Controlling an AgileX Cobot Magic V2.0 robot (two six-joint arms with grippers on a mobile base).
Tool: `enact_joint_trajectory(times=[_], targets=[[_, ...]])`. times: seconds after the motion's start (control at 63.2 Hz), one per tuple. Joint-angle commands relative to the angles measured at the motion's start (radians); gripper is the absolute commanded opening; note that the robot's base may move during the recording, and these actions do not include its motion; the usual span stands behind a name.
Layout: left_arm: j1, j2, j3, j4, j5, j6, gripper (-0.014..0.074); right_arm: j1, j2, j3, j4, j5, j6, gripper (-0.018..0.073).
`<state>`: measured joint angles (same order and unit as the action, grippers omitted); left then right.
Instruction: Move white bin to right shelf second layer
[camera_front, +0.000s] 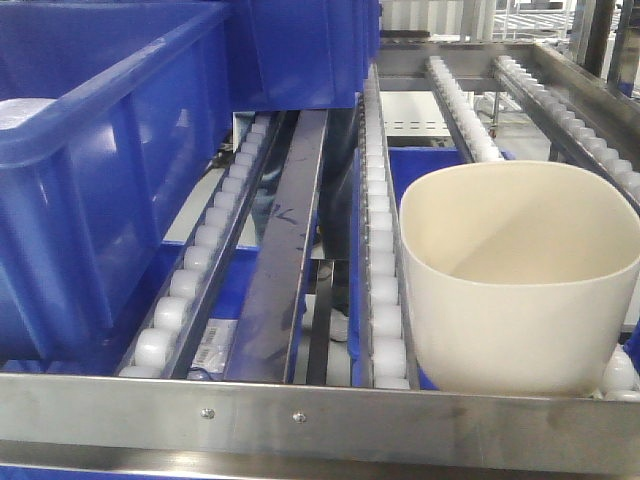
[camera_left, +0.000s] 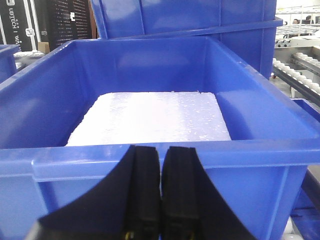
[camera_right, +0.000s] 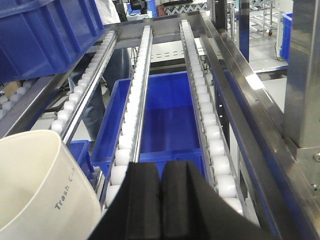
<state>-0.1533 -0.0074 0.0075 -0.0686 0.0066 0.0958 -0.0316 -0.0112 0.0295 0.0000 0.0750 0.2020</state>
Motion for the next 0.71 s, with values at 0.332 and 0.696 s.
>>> enact_joint_trajectory(times=[0.332, 0.696], targets=[[0.0, -0.013, 0.033, -0.005, -0.087, -0.007, 0.0085, -0.005, -0.019, -0.016, 0.0, -0.094, -0.009, 0.0056], [0.0, -0.013, 0.033, -0.005, -0.087, -0.007, 0.0085, -0.005, -0.019, -0.016, 0.0, -0.094, -0.009, 0.0056]])
